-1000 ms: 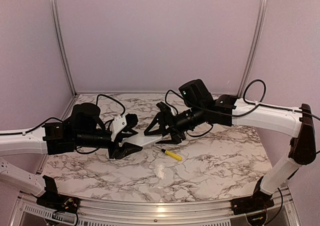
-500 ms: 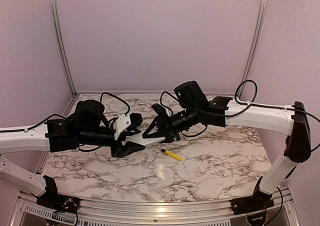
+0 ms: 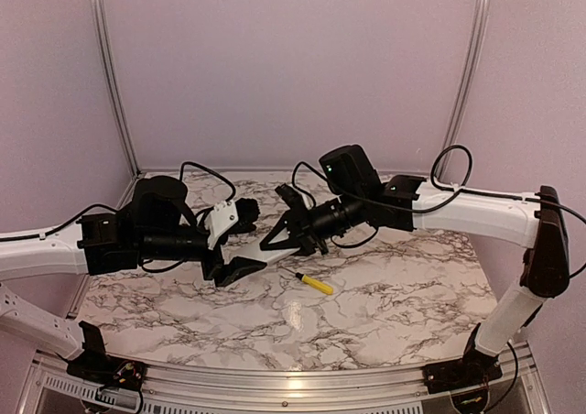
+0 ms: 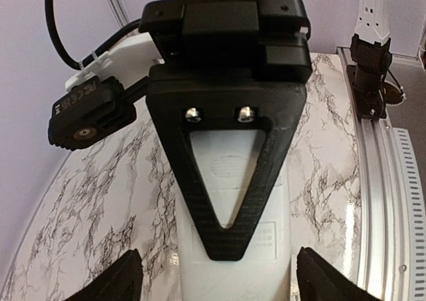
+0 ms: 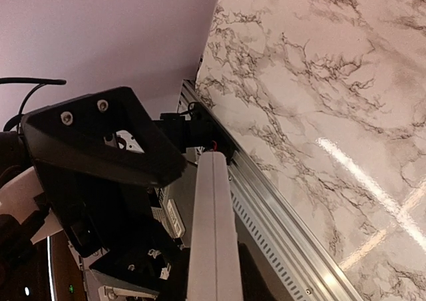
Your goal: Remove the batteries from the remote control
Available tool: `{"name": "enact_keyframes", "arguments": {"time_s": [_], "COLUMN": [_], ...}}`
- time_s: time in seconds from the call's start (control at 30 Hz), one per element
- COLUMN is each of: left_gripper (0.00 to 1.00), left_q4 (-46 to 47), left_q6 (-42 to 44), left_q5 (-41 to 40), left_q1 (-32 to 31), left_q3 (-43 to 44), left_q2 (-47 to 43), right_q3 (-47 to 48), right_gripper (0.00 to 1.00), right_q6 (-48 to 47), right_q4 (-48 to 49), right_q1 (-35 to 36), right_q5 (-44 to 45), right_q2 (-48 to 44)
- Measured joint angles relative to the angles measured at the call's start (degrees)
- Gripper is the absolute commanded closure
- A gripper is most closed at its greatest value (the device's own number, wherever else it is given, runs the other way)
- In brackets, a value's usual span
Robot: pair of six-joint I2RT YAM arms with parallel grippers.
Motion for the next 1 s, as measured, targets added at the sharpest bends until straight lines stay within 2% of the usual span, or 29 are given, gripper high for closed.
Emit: {"name": "enact_keyframes", "arguments": {"time_s": [0.03,0.17,0.4,0.53,0.6,0.73,0.87,1.0], "left_gripper": [0.02,0.01,0.01,0.01,0.01,0.01,0.01,0.01], "left_q4": [0.1,0.2,0.2,-5.0,-8.0,-11.2,-12.0,-9.8], "left_q6": [-0.1,-1.2,-11.0,-17.7,-21.4,-28.7,-36.0,-43.3], "left_q5": [-0.2,-1.7,-13.2,-17.5,-15.5,-5.9,3.8,11.7], "left_q1": [0.0,0.0,0.1,1.2,3.5,11.1,16.2,18.4], "left_q3": [0.2,0.2,2.4,7.8,11.5,15.7,16.2,15.3], "left_q2": [-0.5,-3.1,-5.2,-4.2,-3.3,-2.6,-2.2,-2.1], "right_q3": [0.0,0.0,0.1,0.1,0.0,-1.2,-1.6,-2.6], "right_gripper": [1.00,1.00,1.00,1.00,1.00,1.00,1.00,1.00], "right_q6": [-0.5,-2.4,-6.9,-9.1,-9.9,-10.9,-11.1,-10.9], "right_q4": [-0.2,-1.0,-1.3,1.0,2.9,6.8,9.1,11.3], "right_q1": [0.0,0.0,-0.3,-0.4,-0.6,-1.1,-2.3,-3.3], "right_q5": [0.4,2.6,10.0,13.8,15.4,17.5,17.4,15.9], "right_q2": [0.0,-0.5,-6.0,-10.1,-11.9,-15.0,-16.2,-16.2]}}
